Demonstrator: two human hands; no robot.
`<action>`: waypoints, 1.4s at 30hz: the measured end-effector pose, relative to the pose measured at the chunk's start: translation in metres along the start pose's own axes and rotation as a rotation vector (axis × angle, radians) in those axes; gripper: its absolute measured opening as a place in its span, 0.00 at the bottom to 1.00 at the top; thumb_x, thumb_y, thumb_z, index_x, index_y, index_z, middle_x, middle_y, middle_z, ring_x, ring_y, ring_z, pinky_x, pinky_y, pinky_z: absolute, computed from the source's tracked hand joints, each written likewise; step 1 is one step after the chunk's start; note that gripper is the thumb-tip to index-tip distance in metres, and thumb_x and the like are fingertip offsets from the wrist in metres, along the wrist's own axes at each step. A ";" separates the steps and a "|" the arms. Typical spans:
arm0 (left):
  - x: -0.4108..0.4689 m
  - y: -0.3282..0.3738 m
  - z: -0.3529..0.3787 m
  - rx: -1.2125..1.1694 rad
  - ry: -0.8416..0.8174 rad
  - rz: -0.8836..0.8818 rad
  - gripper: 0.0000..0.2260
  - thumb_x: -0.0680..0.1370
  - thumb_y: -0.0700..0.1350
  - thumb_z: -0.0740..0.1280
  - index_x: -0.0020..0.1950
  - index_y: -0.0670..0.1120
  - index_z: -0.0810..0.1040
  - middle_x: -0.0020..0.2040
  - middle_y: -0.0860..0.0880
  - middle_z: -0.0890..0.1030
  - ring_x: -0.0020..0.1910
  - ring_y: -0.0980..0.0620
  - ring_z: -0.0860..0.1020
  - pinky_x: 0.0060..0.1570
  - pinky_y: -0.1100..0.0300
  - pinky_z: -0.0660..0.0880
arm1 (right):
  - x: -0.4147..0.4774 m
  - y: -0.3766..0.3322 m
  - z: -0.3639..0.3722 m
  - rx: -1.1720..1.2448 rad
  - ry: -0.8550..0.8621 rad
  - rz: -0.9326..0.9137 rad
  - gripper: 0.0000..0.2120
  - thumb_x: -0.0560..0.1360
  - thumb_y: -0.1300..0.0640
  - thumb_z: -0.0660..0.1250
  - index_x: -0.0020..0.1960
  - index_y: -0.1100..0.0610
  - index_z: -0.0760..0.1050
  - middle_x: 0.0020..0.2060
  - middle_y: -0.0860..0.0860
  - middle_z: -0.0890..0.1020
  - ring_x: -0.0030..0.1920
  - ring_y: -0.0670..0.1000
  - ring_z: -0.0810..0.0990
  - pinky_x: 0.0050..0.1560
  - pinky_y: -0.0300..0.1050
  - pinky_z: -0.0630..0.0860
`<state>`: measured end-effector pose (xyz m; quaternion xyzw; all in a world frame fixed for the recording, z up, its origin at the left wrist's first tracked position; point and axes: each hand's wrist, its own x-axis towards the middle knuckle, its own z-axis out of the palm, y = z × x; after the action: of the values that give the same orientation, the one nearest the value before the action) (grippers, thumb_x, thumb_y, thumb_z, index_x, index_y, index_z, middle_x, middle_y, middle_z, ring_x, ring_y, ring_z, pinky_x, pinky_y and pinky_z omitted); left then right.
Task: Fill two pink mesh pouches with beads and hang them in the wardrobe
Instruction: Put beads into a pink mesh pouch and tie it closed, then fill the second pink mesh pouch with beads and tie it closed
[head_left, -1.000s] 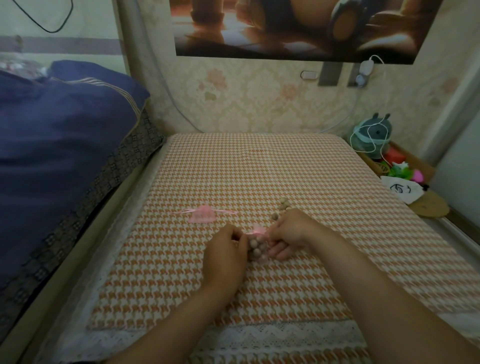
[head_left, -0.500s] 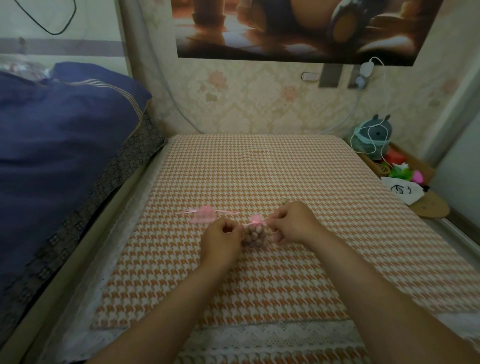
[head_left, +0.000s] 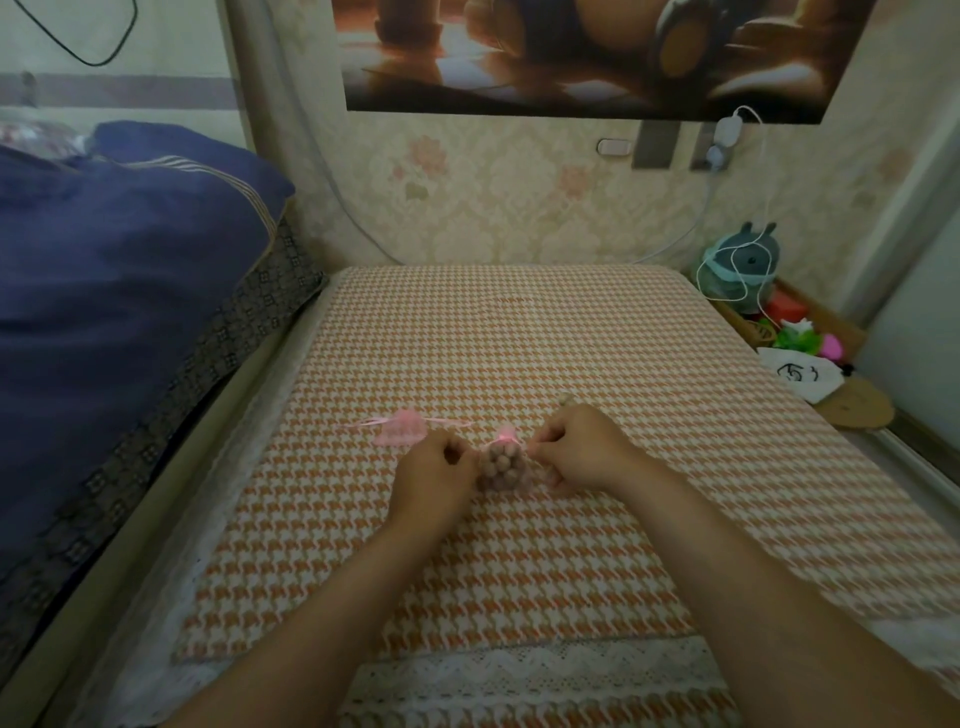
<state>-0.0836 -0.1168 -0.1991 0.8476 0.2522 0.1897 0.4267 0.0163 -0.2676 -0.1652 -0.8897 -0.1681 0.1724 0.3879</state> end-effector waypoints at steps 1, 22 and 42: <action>0.002 0.000 0.001 -0.016 -0.045 0.017 0.02 0.76 0.46 0.69 0.44 0.48 0.77 0.40 0.55 0.79 0.40 0.56 0.76 0.38 0.64 0.70 | 0.000 0.001 0.001 -0.010 -0.016 -0.014 0.07 0.77 0.59 0.71 0.39 0.56 0.82 0.31 0.57 0.84 0.32 0.53 0.84 0.35 0.48 0.84; 0.008 -0.043 -0.099 0.035 -0.042 0.014 0.14 0.67 0.43 0.79 0.45 0.51 0.75 0.40 0.52 0.79 0.33 0.60 0.74 0.32 0.69 0.69 | -0.020 -0.073 0.088 0.296 -0.448 -0.164 0.13 0.78 0.65 0.66 0.56 0.49 0.80 0.49 0.58 0.83 0.41 0.52 0.79 0.28 0.41 0.73; 0.061 -0.052 -0.101 0.445 0.130 0.183 0.17 0.79 0.55 0.63 0.66 0.53 0.74 0.62 0.50 0.75 0.65 0.47 0.68 0.65 0.49 0.68 | 0.042 -0.089 0.106 -0.035 0.549 -0.337 0.01 0.74 0.56 0.63 0.44 0.51 0.72 0.39 0.46 0.76 0.34 0.46 0.73 0.32 0.44 0.65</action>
<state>-0.1027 0.0093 -0.1782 0.9260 0.2369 0.2214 0.1933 -0.0075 -0.1256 -0.1736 -0.8692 -0.2050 -0.1437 0.4264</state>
